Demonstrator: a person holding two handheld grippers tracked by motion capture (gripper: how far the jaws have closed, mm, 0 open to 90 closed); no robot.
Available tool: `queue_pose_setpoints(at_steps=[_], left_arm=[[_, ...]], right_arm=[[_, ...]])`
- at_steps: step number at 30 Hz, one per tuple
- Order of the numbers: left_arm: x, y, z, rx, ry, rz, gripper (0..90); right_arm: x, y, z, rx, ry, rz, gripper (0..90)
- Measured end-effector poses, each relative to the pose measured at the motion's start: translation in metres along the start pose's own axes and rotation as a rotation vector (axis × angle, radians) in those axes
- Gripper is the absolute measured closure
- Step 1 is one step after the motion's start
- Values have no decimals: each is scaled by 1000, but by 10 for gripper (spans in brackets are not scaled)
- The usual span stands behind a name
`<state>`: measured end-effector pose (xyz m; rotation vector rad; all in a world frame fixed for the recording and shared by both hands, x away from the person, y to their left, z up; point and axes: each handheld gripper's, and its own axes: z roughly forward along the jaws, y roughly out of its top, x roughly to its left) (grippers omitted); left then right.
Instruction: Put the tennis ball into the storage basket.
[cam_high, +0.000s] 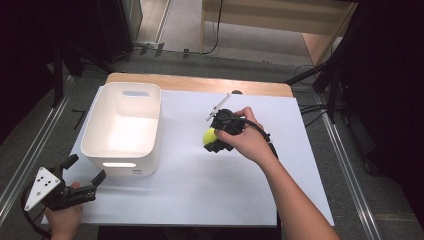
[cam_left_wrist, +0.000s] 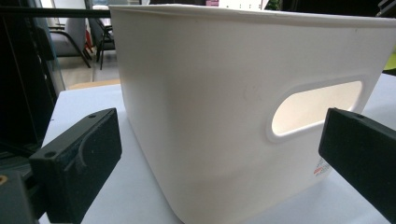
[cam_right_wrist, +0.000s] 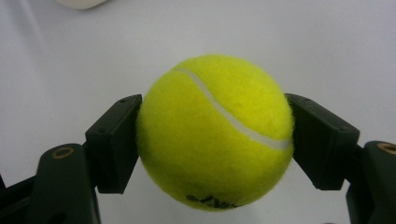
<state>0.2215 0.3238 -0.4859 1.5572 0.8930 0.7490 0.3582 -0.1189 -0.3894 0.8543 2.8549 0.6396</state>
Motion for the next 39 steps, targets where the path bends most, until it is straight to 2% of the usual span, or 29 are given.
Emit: queue_pose_setpoints(at_steps=[34,39], left_arm=[[1,0,0,-1,-2,-1,0],[1,0,0,-1,-2,-2,0]], right_arm=[[21,40,7,-12,52,-80,228],[23,45,7,-17,44,-88,228]])
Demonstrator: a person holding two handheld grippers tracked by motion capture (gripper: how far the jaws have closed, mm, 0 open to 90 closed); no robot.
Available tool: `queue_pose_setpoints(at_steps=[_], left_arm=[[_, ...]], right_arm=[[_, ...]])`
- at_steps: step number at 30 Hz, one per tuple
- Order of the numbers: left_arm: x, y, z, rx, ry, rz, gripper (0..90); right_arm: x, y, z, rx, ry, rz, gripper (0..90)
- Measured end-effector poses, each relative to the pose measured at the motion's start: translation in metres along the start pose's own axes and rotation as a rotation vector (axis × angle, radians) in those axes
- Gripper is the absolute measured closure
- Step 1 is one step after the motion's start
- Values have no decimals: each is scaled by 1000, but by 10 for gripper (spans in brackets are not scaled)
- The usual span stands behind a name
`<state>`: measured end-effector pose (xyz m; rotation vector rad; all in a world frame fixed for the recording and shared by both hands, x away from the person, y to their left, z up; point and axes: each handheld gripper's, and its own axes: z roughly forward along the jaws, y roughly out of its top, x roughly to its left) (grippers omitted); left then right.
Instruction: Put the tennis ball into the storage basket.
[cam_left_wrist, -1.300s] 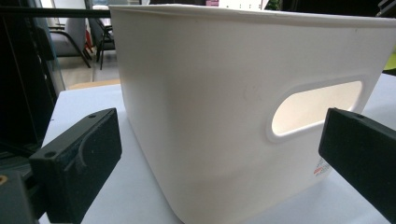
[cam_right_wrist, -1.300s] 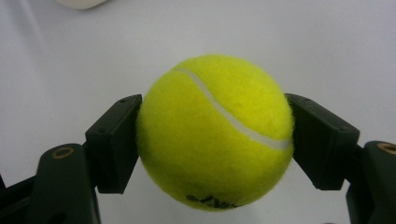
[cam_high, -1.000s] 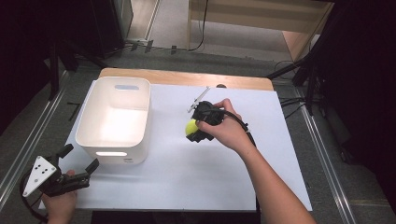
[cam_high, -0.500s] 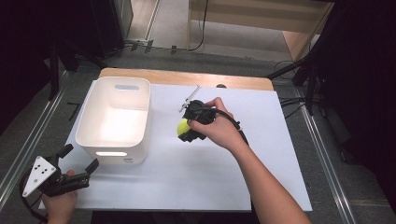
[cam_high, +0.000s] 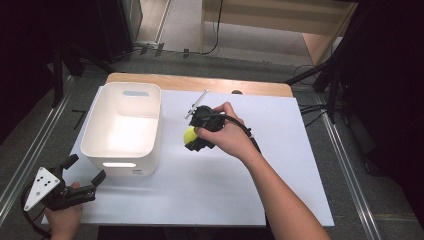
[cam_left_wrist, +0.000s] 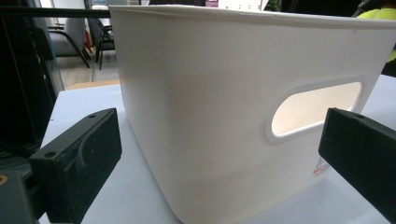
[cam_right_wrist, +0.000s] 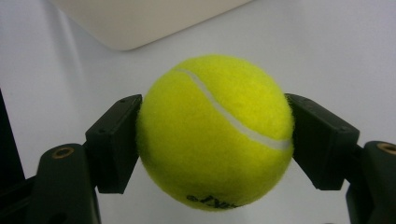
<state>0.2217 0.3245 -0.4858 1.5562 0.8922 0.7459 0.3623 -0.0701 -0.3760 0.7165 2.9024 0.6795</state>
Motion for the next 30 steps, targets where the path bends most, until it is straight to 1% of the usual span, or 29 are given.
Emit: queue_pose_setpoints(at_steps=[1,4,5,6,7,9,10,13,14,15,17,18,19,20,21,24,25,26,28,29,30], left_arm=[[0,0,0,0,0,0,0],[0,0,0,0,-1,0,0],[0,0,0,0,-1,0,0],[0,0,0,2,-1,0,0],[0,0,0,2,-1,0,0],[0,0,0,0,-1,0,0],[0,0,0,-1,-1,0,0],[0,0,0,-1,-2,1,0],[0,0,0,0,-2,0,0],[0,0,0,-3,-1,-3,0],[0,0,0,-3,-1,-3,0],[0,0,0,-1,-2,-1,0],[0,0,0,0,-2,-1,0],[0,0,0,-1,-2,0,0],[0,0,0,-2,-2,-1,0],[0,0,0,-7,-1,-8,0],[0,0,0,-3,-1,-3,0],[0,0,0,-3,-1,-3,0],[0,0,0,-3,-1,-3,0],[0,0,0,-3,-1,-2,0],[0,0,0,-3,-1,-3,0]], right_arm=[[0,1,0,-7,5,-3,228],[2,5,0,-5,5,-10,228],[3,6,0,-4,13,0,228],[3,8,0,-6,12,-12,228],[4,9,0,-14,21,-16,228],[6,12,0,-8,17,-10,228],[6,13,0,-11,18,-22,228],[9,17,1,-18,23,-21,228],[8,18,1,-13,22,-32,228],[9,20,1,-15,25,-26,228],[10,21,1,-19,25,-28,228],[11,23,1,-20,32,-31,228],[11,24,1,-18,26,-37,228],[12,25,1,-20,35,-28,228],[12,26,1,-23,31,-37,228],[14,30,2,-30,37,-42,228],[15,31,2,-24,38,-37,228],[15,32,2,-28,38,-55,228],[16,35,2,-29,45,-48,228],[17,36,2,-31,39,-54,228],[18,37,2,-32,45,-45,228]])
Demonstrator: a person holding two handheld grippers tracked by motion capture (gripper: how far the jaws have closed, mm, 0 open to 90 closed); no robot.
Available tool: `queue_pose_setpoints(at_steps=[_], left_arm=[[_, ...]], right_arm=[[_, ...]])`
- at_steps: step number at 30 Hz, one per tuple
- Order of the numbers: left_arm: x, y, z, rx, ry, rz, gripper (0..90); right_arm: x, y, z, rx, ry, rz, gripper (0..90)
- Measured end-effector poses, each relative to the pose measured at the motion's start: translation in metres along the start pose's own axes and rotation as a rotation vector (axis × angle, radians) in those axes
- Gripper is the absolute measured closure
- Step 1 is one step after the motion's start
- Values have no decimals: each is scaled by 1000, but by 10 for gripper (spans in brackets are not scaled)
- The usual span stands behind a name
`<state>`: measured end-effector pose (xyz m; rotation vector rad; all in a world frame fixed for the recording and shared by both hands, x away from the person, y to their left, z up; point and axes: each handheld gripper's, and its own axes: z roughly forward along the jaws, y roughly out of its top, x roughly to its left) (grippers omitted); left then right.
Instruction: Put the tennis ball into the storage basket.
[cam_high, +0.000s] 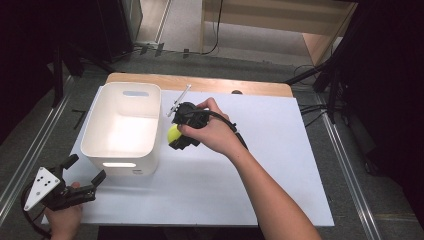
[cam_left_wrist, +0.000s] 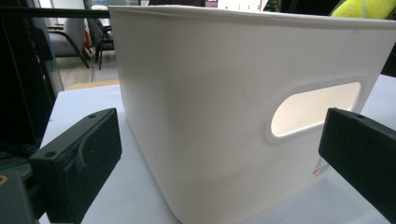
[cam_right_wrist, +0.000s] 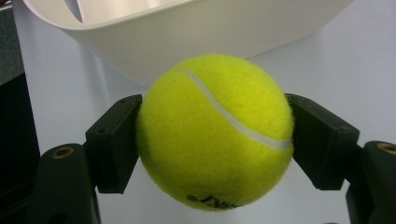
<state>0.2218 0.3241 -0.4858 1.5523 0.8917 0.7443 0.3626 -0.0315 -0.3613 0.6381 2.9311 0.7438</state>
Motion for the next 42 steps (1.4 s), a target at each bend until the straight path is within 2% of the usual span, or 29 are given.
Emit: queue_pose_setpoints(at_steps=[2,3,8,11,16,18,19,31,42], left_arm=[[0,0,0,3,0,5,0],[1,0,-1,3,2,4,0],[0,0,0,1,1,5,0],[0,0,0,0,1,4,0],[0,0,0,0,0,4,0],[0,0,0,2,0,5,0],[0,0,0,1,1,5,0],[-1,0,0,2,2,6,0],[-1,0,0,5,1,7,0]], right_arm=[[-1,2,0,-3,0,-26,228],[1,3,-1,-1,1,-10,228],[1,8,-4,-11,3,-29,228],[3,11,-7,-6,2,-14,228],[2,15,-11,-3,3,-37,228],[4,17,-12,-7,2,-27,228],[3,18,-13,-5,2,-41,228],[7,31,-21,-11,1,-47,228],[11,45,-26,-29,0,-76,228]])
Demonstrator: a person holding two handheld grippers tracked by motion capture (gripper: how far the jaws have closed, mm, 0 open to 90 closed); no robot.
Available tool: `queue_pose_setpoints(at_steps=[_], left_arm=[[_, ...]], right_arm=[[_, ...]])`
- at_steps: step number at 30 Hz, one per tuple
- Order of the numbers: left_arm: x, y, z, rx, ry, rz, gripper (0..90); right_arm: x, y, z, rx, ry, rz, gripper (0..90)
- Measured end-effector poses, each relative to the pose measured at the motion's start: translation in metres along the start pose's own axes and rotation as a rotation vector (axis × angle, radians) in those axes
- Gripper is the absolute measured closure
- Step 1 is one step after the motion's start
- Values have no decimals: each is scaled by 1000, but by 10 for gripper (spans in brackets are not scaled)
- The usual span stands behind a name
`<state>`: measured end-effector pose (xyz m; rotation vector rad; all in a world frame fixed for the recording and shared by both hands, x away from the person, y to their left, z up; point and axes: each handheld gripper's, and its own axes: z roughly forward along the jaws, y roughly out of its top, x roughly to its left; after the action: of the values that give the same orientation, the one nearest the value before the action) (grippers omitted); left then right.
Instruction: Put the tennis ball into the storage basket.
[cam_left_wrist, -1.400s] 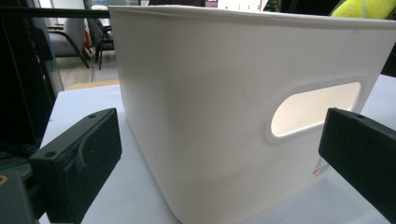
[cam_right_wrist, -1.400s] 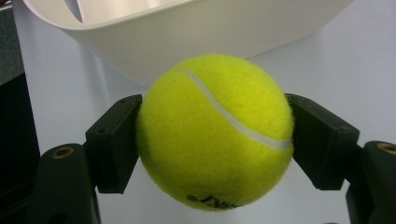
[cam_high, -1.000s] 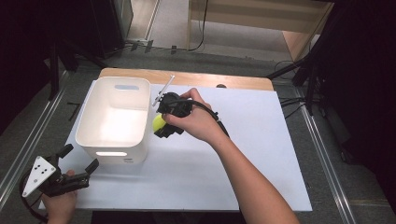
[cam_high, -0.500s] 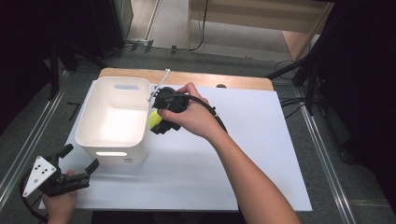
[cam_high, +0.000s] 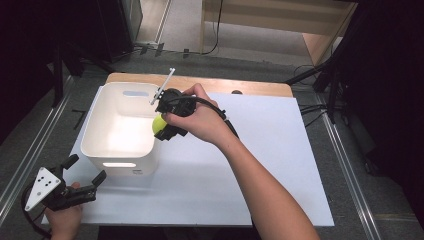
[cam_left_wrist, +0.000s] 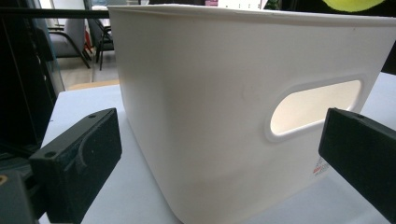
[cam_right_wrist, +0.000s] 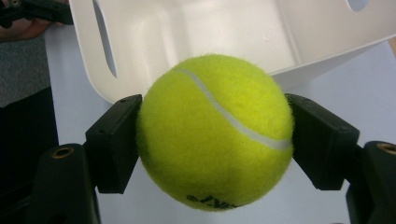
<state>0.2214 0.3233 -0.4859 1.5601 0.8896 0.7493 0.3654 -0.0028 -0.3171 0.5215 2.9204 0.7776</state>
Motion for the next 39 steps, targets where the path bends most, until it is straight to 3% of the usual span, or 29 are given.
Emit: queue_pose_setpoints(at_steps=[23,39], left_arm=[[0,0,0,-3,-2,0,0],[0,0,0,-3,-1,0,0]], right_arm=[[14,32,10,-3,25,-47,228],[22,45,32,18,36,-75,228]])
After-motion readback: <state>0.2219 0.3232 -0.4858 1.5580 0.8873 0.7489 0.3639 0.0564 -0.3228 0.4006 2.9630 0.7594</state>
